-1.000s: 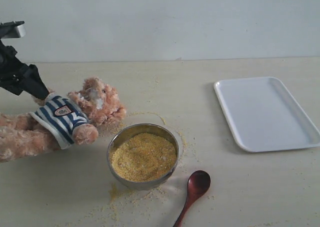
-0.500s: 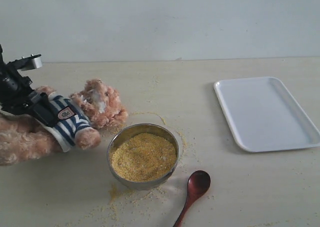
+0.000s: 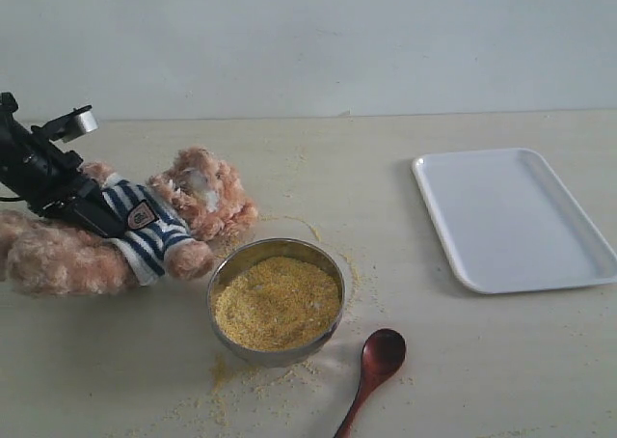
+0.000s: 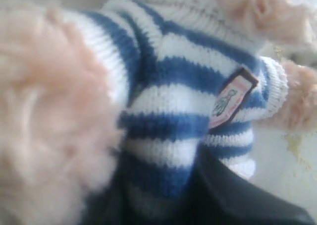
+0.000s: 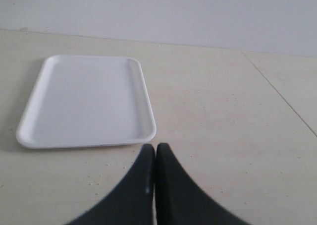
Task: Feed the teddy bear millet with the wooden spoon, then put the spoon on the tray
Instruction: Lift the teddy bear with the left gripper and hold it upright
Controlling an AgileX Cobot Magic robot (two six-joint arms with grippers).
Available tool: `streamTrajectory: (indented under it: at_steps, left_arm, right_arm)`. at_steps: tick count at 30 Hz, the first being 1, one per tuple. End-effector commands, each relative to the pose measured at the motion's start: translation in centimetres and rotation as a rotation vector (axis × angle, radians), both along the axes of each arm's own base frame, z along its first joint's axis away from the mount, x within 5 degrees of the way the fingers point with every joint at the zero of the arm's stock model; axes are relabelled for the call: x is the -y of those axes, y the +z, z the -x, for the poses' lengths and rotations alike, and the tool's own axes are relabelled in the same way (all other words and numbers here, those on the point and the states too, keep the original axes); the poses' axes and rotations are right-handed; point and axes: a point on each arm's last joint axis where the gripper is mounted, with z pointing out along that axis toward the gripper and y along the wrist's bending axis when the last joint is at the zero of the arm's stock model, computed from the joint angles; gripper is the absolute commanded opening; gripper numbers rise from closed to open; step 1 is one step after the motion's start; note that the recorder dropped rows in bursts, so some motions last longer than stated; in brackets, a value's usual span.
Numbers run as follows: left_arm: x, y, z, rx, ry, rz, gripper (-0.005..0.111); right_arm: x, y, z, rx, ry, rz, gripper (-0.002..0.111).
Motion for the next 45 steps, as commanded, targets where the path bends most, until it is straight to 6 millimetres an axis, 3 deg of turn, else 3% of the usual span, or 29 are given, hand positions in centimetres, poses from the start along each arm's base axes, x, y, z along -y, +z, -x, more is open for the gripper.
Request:
streamTrajectory:
  at_steps: [1, 5, 8, 13, 17, 22, 26, 31, 35, 40, 45]
  left_arm:
    - [-0.4, -0.6, 0.0, 0.004, -0.032, -0.054, 0.005]
    - [-0.5, -0.6, -0.1, 0.002, 0.000, -0.064, 0.005]
    - [-0.4, 0.5, -0.1, 0.018, 0.005, -0.045, 0.005]
    - [-0.6, 5.1, -0.1, 0.110, 0.114, 0.024, 0.005]
    - [-0.7, 10.4, 0.6, 0.181, 0.249, 0.141, 0.005]
    - [-0.8, 15.4, 3.9, 0.228, 0.314, 0.059, 0.005]
    - [-1.4, 17.8, 8.5, 0.274, 0.406, -0.098, 0.005]
    - [-1.2, 17.3, 14.4, 0.398, 0.551, -0.152, 0.005]
    - [-1.0, 16.3, 17.4, 0.545, 0.665, -0.126, 0.005]
    - [-0.4, 14.3, 19.9, 0.540, 0.798, -0.024, 0.005]
    - [0.2, 12.9, 20.8, 0.516, 0.835, 0.059, 0.005]
  right_arm:
    - [0.0, 0.1, 0.0, 0.012, -0.002, 0.005, 0.000]
    - [0.0, 0.1, 0.0, 0.012, -0.002, 0.005, 0.000]
    - [0.0, 0.1, 0.0, 0.012, -0.002, 0.005, 0.000]
    - [0.0, 0.0, 0.0, 0.004, -0.002, 0.004, 0.000]
    - [0.0, 0.0, 0.0, 0.004, -0.002, 0.004, 0.000]
    - [0.0, 0.0, 0.0, 0.004, -0.002, 0.004, 0.000]
    - [0.0, 0.0, 0.0, 0.004, -0.002, 0.004, 0.000]
    - [0.0, 0.0, 0.0, 0.004, -0.002, 0.004, 0.000]
    - [0.0, 0.0, 0.0, 0.004, -0.002, 0.004, 0.000]
    - [0.0, 0.0, 0.0, 0.004, -0.002, 0.004, 0.000]
    - [0.0, 0.0, 0.0, 0.004, -0.002, 0.004, 0.000]
